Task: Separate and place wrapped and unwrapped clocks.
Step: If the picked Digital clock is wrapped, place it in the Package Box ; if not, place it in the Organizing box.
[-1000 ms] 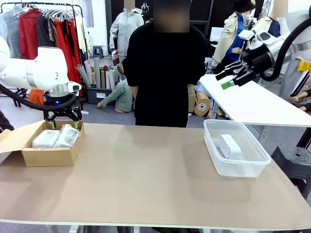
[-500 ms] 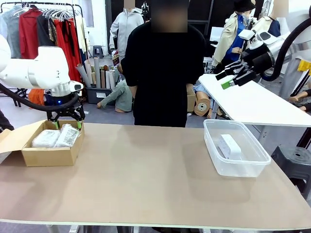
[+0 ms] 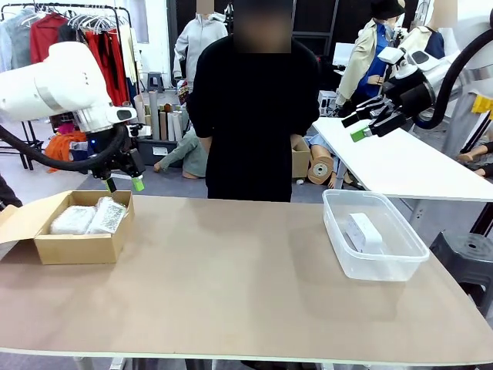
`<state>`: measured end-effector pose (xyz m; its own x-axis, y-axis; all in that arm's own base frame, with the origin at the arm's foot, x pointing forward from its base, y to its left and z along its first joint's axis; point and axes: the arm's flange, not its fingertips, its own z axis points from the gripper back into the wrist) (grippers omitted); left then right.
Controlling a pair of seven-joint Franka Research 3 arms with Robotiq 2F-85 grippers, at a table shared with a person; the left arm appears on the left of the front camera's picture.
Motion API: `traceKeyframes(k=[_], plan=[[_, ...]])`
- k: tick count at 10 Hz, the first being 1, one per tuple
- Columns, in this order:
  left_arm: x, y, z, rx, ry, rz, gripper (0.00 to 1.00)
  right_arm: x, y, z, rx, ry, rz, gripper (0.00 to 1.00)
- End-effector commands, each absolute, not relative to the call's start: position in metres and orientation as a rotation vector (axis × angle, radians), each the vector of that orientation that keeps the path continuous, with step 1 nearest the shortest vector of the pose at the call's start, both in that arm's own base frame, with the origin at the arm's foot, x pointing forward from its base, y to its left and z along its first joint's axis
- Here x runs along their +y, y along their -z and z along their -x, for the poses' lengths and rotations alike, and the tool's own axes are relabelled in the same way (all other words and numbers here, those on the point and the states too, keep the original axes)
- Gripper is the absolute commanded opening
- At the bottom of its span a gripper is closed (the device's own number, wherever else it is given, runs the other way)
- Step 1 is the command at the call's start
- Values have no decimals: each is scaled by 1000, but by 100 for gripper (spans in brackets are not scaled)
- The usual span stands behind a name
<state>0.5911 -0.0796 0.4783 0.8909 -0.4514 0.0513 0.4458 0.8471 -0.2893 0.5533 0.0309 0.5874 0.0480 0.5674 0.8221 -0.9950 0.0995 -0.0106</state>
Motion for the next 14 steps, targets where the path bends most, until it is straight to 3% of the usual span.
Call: traceKeyframes(k=[1, 5, 8, 11, 12, 14], plan=[[-65, -490, -586, -19, 731, 428, 100, 31, -588, -552, -798, -1363, -692, 100], [-62, -513, -583, -280, 1140, 626, 100, 31, -588, -552, -798, -1363, -692, 100], [-50, -531, -579, -634, 1431, 563, 100, 31, -588, -552, -798, -1363, -692, 100], [-44, -537, -563, -693, 1599, 584, 100, 31, -588, -552, -798, -1363, -692, 100], [-51, -547, -585, -651, 1487, 535, 100, 31, -588, -552, -798, -1363, -692, 100], [-51, -547, -585, -651, 1487, 535, 100, 31, -588, -552, -798, -1363, -692, 100]])
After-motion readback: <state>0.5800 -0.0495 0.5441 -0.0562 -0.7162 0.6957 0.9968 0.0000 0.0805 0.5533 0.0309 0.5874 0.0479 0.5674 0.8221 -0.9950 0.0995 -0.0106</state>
